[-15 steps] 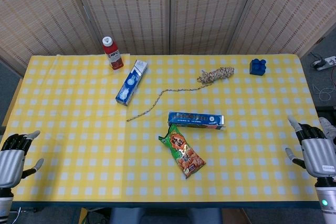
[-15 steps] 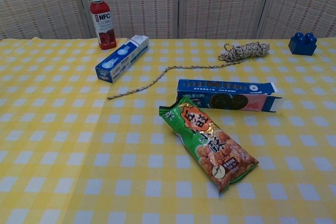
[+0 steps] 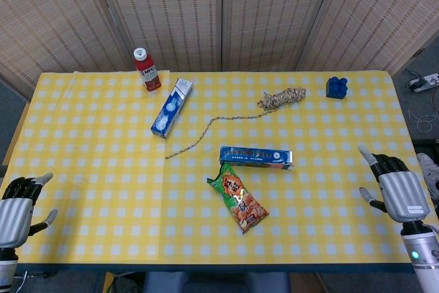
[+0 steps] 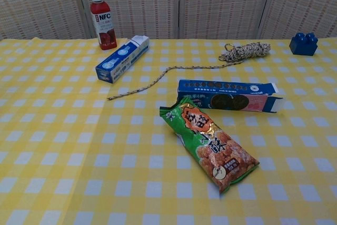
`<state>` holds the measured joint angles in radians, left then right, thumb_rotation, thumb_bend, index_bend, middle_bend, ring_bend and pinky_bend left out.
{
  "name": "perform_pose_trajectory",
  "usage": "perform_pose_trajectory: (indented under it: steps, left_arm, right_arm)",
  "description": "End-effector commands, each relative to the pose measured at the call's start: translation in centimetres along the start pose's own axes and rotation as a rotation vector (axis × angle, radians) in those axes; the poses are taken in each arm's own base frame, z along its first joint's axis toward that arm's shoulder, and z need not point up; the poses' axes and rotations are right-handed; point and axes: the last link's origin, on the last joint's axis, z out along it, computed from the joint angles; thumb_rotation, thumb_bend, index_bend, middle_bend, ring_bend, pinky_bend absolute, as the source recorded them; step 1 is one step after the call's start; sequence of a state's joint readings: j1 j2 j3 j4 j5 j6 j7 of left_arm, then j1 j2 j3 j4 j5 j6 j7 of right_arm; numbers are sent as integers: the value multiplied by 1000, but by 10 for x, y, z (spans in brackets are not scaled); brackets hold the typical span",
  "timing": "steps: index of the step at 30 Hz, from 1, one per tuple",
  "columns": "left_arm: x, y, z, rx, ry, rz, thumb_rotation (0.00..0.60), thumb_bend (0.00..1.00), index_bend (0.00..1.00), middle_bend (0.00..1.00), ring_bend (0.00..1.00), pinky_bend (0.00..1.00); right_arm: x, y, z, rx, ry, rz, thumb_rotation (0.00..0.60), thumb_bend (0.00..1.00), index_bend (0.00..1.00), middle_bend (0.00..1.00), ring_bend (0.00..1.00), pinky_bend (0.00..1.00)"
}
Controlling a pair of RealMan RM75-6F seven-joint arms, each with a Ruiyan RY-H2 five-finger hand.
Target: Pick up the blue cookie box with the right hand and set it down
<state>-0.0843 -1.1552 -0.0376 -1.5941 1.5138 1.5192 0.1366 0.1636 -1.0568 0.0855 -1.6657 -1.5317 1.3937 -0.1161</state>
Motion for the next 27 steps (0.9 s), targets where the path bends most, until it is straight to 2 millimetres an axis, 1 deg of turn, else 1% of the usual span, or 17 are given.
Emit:
perform_pose_trajectory:
  steps: [1, 6, 7, 10, 14, 19, 27]
  left_arm:
    - [-1, 0, -2, 0, -3, -3, 600, 268, 213, 249, 197, 122]
    - [-1, -2, -4, 5, -2, -9, 600, 268, 216, 249, 197, 122]
    - [-1, -3, -5, 5, -1, -12, 600, 268, 217, 249, 197, 122]
    - [0, -3, -6, 4, 1, -13, 600, 268, 219, 249, 197, 122]
    - [1, -2, -8, -3, 4, -17, 600, 268, 225, 249, 198, 122]
    - [1, -2, -9, -5, 4, -21, 600, 268, 232, 249, 198, 122]
    - [-1, 0, -11, -13, -10, -21, 600, 268, 235, 249, 199, 122]
  right_arm:
    - [9, -20, 26, 75, -13, -23, 600, 229, 87, 243, 202, 243]
    - [16, -52, 63, 173, -51, -19, 600, 227, 88, 243, 201, 242]
    - [16, -60, 74, 190, -65, -11, 600, 225, 88, 243, 201, 242]
    - [15, -77, 96, 227, -101, -6, 600, 221, 87, 243, 199, 242]
    - [6, -105, 123, 279, -165, -31, 600, 212, 88, 243, 193, 242]
    - [-8, -139, 148, 334, -214, -70, 600, 205, 87, 243, 189, 243]
    - [-38, -182, 180, 375, -289, -116, 600, 199, 88, 243, 189, 243]
